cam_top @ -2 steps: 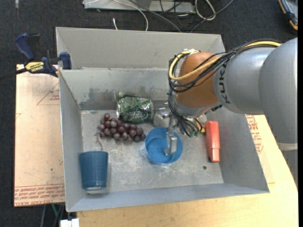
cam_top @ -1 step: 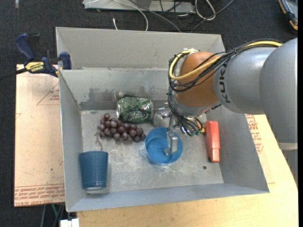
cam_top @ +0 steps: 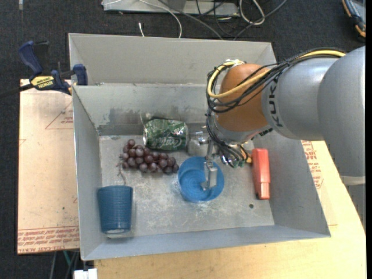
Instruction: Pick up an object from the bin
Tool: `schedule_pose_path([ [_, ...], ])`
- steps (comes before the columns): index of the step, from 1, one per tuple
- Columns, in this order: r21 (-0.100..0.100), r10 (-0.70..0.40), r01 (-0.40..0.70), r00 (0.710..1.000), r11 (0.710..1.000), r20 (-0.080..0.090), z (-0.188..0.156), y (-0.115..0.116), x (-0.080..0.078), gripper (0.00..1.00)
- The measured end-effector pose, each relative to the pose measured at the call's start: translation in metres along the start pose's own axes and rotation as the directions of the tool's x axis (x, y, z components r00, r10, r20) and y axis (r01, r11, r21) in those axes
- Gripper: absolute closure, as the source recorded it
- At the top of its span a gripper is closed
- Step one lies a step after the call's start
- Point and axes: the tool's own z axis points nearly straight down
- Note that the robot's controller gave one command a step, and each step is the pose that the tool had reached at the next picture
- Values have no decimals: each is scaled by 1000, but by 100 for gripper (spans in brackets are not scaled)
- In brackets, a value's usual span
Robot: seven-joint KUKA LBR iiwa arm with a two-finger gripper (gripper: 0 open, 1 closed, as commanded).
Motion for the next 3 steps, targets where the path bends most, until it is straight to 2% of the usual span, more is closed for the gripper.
schedule_pose_path([
  [1,0,-20,20,1000,1000,3,-1,0,-2,100],
  [2,0,-25,25,1000,1000,3,-2,1,-2,100],
  [3,-1,-24,24,1000,1000,0,-25,1,-1,100],
])
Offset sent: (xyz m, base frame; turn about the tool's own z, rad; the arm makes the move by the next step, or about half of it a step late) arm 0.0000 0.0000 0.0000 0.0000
